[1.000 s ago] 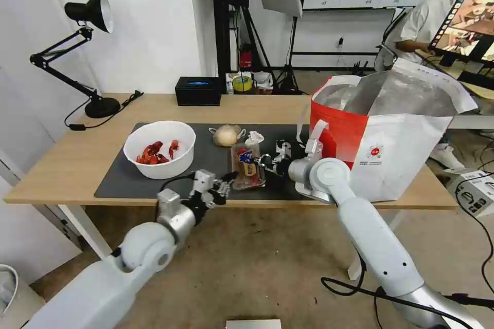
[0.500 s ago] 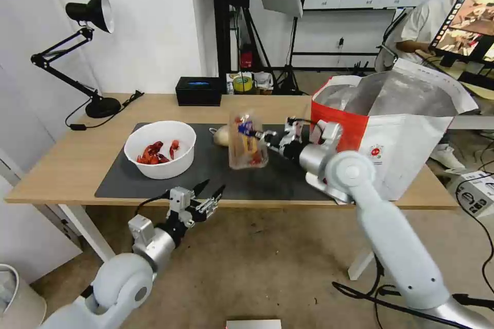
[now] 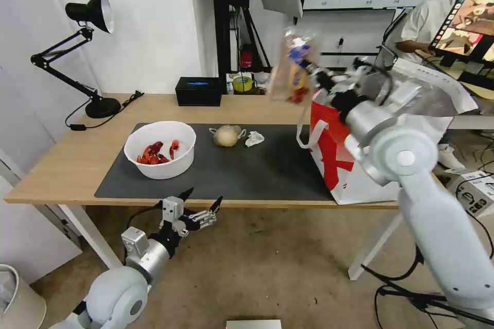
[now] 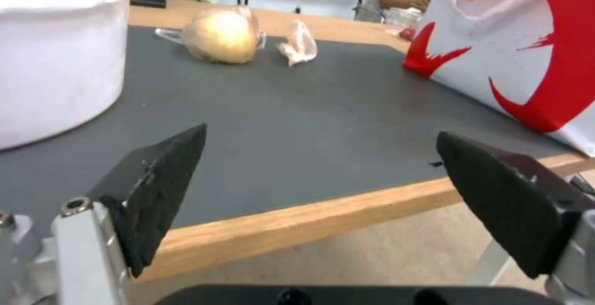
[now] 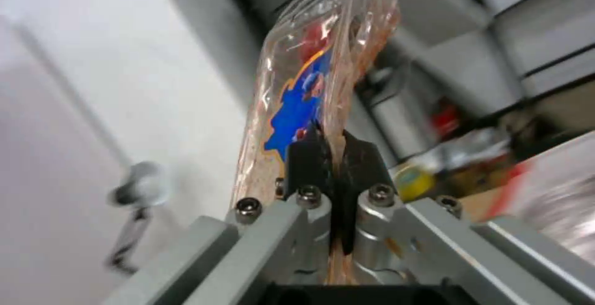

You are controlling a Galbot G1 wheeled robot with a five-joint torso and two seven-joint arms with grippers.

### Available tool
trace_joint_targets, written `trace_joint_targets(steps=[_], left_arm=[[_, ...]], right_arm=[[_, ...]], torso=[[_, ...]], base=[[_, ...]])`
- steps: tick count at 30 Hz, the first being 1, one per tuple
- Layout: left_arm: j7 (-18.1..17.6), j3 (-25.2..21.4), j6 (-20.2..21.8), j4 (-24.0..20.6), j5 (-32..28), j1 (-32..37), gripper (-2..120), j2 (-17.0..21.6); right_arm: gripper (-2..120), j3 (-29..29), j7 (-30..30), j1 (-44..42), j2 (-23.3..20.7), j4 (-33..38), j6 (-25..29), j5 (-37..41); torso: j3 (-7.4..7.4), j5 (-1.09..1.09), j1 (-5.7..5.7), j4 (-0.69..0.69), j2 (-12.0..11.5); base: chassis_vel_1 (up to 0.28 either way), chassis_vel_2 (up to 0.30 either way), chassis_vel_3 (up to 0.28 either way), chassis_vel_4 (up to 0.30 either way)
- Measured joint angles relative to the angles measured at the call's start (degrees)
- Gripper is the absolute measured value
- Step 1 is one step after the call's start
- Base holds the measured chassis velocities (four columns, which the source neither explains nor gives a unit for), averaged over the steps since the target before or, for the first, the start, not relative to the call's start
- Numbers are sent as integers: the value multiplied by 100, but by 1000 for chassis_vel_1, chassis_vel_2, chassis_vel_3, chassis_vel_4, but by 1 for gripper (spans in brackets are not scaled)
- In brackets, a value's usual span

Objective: Pick up the trash from the table and place it into the takeout bag.

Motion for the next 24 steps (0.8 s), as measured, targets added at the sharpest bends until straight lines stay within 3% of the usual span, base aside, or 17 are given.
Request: trace_joint_targets(steps=[7, 14, 24], left_arm=[[-9, 10, -45, 0, -1, -10, 100, 26], [-14, 95, -46, -9, -3, -37, 100, -27], [-129, 118, -41, -47, 15, -24, 100, -45]], right_arm=[[0, 156, 418, -99, -305, -243, 217, -1076], [0, 296, 429, -315, -551, -356, 220, -1806], [0, 484, 494, -834, -569, -242, 107, -1721]], torso=[[0, 0, 0, 0, 0], [0, -1, 0, 0, 0], [0, -1, 0, 0, 0]], base=[[0, 0, 0, 0], [0, 0, 0, 0], [0, 0, 0, 0]])
